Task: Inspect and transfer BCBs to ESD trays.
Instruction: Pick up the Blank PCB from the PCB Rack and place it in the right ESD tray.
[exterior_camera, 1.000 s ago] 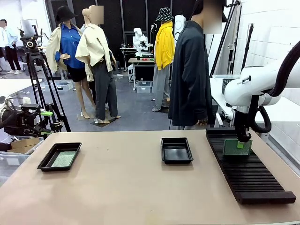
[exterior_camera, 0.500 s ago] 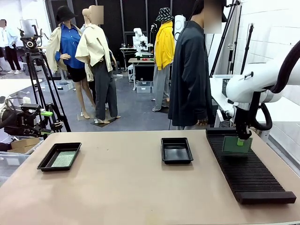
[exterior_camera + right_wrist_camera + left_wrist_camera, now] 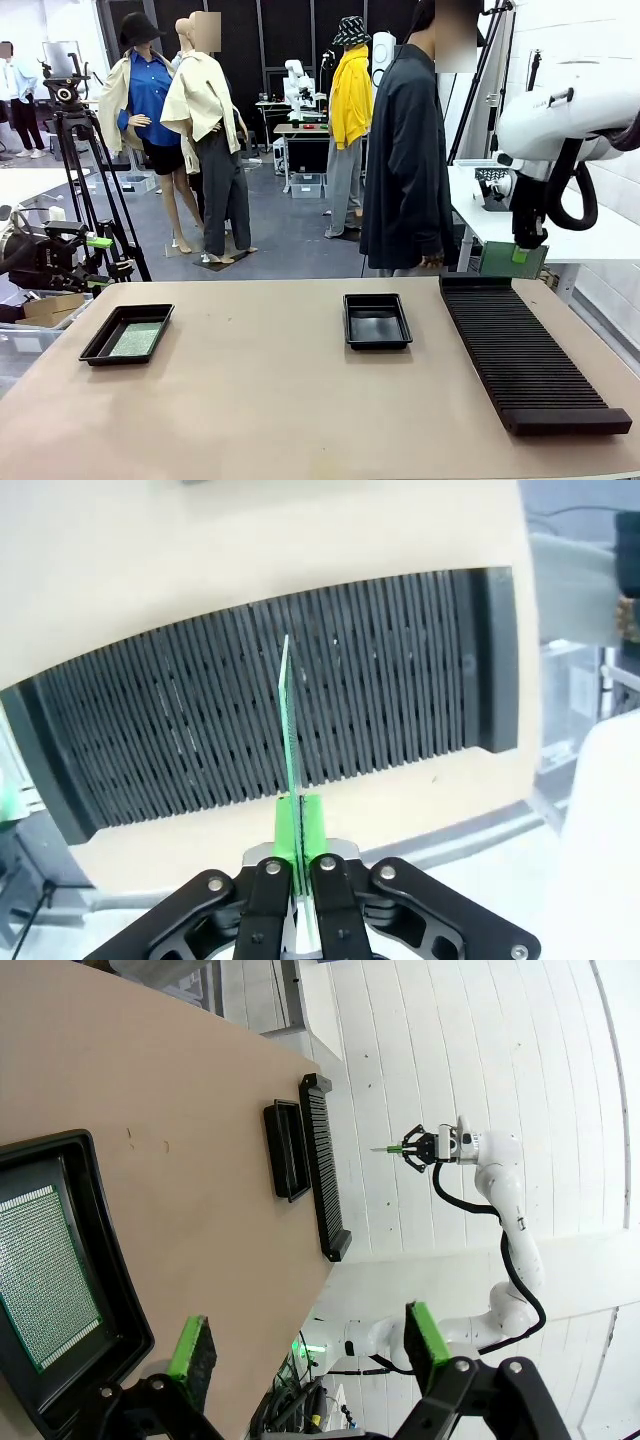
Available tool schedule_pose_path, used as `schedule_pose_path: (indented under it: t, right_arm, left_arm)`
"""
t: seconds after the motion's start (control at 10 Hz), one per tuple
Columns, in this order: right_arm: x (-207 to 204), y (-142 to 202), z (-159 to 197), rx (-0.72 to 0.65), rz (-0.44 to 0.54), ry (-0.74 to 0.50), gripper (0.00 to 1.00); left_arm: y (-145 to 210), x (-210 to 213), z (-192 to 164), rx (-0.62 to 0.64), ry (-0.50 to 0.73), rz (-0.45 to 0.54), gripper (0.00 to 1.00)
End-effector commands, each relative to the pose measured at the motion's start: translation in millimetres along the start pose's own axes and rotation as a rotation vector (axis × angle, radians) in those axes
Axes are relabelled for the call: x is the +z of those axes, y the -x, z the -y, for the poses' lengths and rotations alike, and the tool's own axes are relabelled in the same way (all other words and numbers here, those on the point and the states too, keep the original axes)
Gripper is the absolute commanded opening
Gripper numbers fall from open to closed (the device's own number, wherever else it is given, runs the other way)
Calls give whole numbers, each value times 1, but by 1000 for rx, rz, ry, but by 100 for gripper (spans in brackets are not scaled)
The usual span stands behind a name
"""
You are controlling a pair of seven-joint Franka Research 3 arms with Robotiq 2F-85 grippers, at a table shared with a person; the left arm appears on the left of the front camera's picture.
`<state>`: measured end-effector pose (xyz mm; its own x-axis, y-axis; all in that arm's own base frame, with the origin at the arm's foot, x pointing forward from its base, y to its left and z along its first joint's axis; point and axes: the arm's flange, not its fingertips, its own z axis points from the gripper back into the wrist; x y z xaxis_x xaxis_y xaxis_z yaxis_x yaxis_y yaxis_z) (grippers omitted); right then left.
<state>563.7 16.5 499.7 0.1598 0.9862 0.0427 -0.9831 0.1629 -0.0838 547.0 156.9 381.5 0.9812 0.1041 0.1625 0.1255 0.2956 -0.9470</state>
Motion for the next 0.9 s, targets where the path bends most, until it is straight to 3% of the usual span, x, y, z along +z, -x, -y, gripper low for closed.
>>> schedule_pose_path:
  t: [0.0, 0.3, 0.5, 0.8]
  right_arm:
    - [3, -8, -6, -36, -33, -4, 0]
    - [11, -17, -8, -181, -21, -16, 0]
    - [15, -29, -14, -522, 47, 15, 0]
    - [19, -47, -24, -960, 30, -13, 0]
  left_arm:
    - [-2, -1, 2, 4, -9, 7, 100]
    - [-2, -1, 2, 4, -9, 7, 100]
    - [-2, -1, 2, 4, -9, 7, 100]
    - [-2, -1, 2, 4, -9, 7, 100]
